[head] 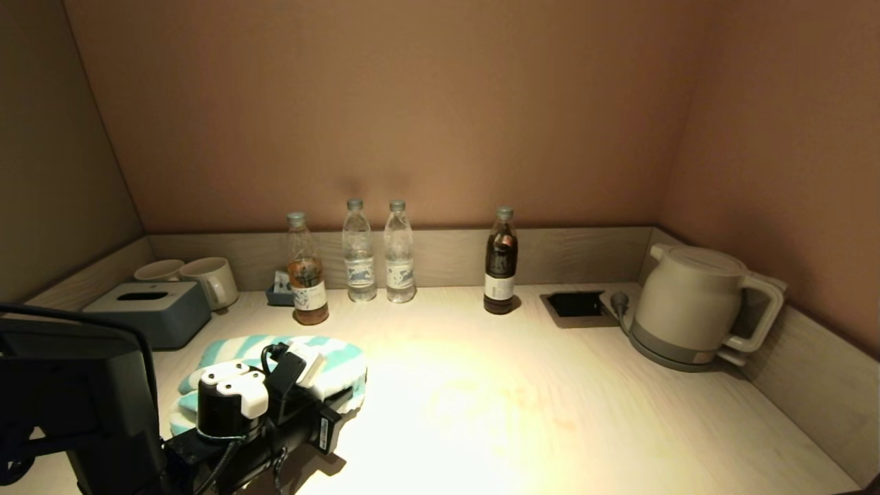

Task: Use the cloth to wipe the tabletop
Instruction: Sweep the stains on the table

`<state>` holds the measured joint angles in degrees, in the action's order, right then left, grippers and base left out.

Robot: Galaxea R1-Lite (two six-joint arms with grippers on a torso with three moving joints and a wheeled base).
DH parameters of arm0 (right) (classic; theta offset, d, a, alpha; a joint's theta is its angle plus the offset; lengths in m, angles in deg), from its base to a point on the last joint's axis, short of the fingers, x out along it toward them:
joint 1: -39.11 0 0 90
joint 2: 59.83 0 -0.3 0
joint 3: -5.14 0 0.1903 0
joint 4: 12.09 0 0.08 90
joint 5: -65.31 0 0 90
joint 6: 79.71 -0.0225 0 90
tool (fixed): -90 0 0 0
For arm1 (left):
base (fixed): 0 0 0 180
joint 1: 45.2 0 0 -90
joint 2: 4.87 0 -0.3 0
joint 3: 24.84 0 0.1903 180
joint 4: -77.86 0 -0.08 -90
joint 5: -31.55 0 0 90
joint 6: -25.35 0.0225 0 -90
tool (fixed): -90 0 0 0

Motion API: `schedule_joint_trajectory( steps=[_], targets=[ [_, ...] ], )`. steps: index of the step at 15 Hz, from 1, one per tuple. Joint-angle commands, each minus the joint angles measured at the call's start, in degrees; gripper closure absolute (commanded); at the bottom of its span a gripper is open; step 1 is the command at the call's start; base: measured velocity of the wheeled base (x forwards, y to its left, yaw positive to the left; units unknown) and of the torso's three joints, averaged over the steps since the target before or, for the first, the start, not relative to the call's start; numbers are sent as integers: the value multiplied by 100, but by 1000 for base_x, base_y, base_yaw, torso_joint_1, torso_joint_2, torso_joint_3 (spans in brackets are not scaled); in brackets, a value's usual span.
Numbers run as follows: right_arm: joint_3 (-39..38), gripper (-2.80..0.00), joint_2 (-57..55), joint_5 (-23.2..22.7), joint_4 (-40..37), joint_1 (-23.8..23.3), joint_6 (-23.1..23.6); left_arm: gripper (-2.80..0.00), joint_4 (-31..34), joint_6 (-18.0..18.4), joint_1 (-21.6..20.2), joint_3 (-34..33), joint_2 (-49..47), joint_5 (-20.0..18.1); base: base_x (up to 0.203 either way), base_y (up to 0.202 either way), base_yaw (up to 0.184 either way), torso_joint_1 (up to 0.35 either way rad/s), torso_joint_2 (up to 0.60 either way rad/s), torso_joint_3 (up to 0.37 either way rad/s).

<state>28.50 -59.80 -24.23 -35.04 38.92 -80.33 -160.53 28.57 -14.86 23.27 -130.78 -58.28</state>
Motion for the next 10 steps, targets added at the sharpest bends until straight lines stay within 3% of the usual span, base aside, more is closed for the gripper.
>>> schedule_joint_trajectory(
  steps=[1, 4, 7, 10],
  targets=[
    [0, 0, -2, 6, 2, 1, 0, 0, 165, 2, 520, 383, 108, 72, 0, 0, 0, 0, 0, 0],
    [0, 0, -2, -2, 2, 1, 0, 0, 817, -5, 1082, 946, 750, 283, 0, 0, 0, 0, 0, 0],
    [0, 0, -2, -2, 2, 1, 0, 0, 1824, -37, 1148, 1641, 2059, 330, 0, 0, 0, 0, 0, 0],
    [0, 0, -2, -2, 2, 1, 0, 0, 3202, -164, 1167, 2760, 3046, 351, 0, 0, 0, 0, 0, 0]
  ],
)
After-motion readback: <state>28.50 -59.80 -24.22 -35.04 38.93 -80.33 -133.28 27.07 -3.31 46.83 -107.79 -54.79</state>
